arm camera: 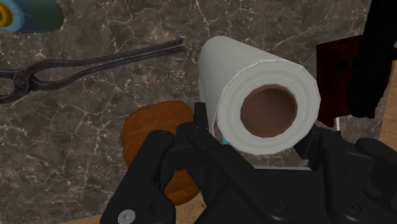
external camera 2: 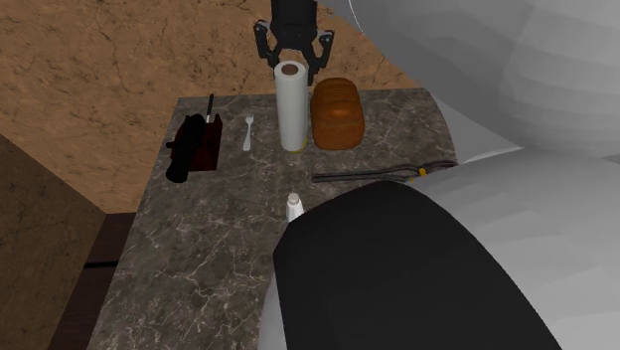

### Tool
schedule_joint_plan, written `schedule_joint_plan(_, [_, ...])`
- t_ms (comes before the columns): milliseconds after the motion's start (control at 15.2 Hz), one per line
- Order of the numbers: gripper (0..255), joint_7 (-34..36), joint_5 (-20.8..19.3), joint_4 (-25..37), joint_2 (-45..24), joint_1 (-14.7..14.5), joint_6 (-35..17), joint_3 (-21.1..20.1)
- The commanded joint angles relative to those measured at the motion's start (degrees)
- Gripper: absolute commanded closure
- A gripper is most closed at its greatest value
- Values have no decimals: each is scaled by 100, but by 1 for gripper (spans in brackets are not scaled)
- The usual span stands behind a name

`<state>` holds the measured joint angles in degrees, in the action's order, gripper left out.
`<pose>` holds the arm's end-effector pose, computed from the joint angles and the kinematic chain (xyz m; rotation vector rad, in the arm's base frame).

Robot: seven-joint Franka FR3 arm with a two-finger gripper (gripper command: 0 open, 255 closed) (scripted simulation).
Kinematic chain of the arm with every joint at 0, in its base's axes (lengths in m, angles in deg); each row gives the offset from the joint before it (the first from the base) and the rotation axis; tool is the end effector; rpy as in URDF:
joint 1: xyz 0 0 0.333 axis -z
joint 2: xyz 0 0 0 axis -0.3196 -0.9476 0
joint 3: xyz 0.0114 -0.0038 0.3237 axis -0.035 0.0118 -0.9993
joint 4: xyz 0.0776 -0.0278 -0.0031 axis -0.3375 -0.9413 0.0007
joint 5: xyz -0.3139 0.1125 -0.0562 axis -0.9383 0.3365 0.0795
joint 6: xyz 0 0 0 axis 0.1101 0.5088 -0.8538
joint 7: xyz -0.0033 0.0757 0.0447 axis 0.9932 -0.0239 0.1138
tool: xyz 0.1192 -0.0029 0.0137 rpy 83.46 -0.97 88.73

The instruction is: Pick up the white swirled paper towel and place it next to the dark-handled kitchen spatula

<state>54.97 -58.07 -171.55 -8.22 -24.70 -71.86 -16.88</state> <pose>0.5213 0.1955 0.5762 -3.0864 0.0975 0.0554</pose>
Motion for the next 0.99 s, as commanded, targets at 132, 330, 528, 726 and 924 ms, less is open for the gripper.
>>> schedule_joint_plan(132, [255,40,-30,459,-107,-29,357,-11])
schedule_joint_plan(330, [255,64,-53,807,-189,-50,624,-17])
schedule_joint_plan(528, [255,92,-83,1190,-295,-78,904,-25])
schedule_joint_plan(726, [255,123,-120,1617,-428,-114,1201,-33])
schedule_joint_plan(924, [255,157,-169,2104,-596,-164,1523,-42])
